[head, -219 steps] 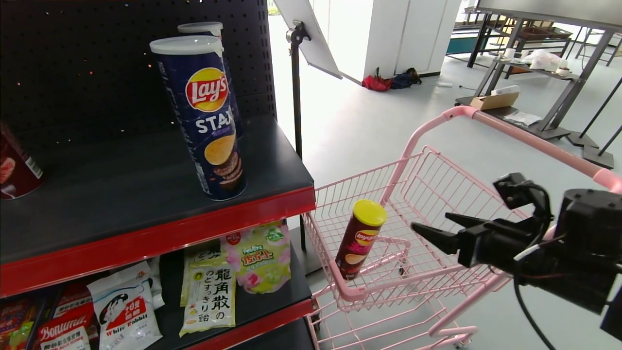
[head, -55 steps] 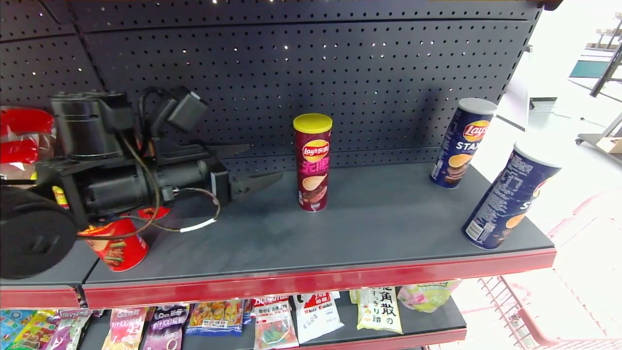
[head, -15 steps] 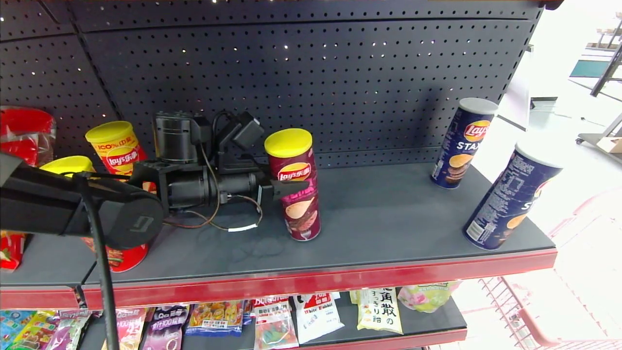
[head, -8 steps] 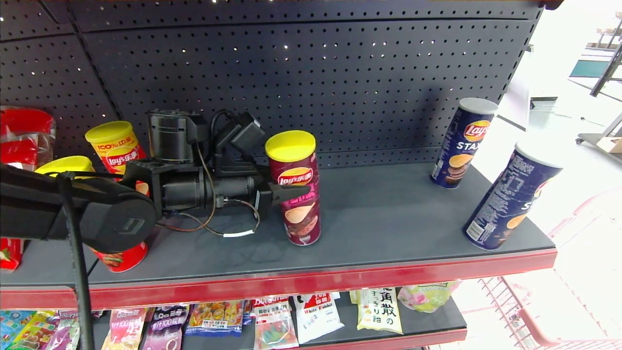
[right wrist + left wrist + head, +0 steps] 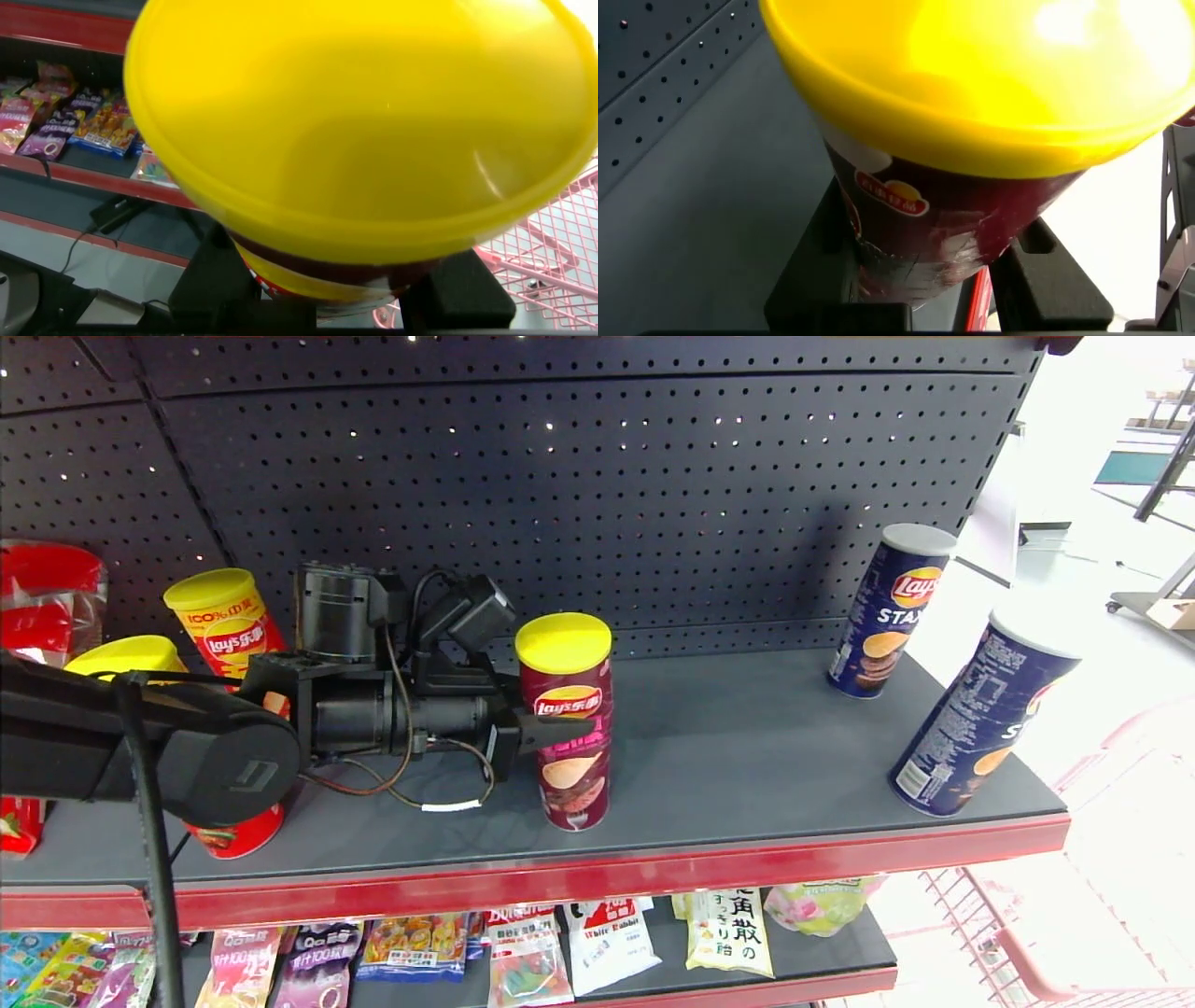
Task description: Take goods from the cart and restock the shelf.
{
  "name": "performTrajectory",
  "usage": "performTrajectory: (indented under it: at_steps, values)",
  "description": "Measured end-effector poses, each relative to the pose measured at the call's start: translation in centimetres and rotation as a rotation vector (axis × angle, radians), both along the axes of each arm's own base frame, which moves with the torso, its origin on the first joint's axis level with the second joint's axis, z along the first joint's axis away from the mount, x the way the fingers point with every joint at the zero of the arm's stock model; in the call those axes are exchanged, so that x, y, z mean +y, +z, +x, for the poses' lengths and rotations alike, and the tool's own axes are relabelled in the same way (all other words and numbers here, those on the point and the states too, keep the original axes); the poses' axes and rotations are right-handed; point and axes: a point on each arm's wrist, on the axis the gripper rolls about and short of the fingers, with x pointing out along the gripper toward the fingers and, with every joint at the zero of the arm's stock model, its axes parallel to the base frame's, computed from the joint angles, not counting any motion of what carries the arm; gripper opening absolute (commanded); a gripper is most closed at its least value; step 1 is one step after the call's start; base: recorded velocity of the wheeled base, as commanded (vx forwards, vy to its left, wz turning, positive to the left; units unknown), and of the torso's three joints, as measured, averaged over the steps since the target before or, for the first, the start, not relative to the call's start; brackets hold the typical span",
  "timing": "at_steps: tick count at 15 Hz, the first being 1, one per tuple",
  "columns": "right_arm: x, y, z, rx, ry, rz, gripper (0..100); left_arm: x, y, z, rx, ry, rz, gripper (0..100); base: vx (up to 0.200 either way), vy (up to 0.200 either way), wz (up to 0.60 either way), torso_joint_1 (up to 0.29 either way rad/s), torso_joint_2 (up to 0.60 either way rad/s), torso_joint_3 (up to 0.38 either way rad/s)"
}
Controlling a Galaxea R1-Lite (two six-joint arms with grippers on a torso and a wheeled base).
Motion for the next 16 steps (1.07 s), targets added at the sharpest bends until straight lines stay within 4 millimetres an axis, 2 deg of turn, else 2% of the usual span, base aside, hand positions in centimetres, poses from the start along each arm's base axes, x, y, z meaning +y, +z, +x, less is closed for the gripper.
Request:
performTrajectory:
  at_steps: [16]
  values:
    - [0.00, 0.02, 0.00, 0.000, -0.001, 0.000, 0, 0.11, -0.21, -0.96, 0.069, 0.005, -0.008, 0, 0.000, 0.000, 0.00, 0.000, 0.00, 0.000]
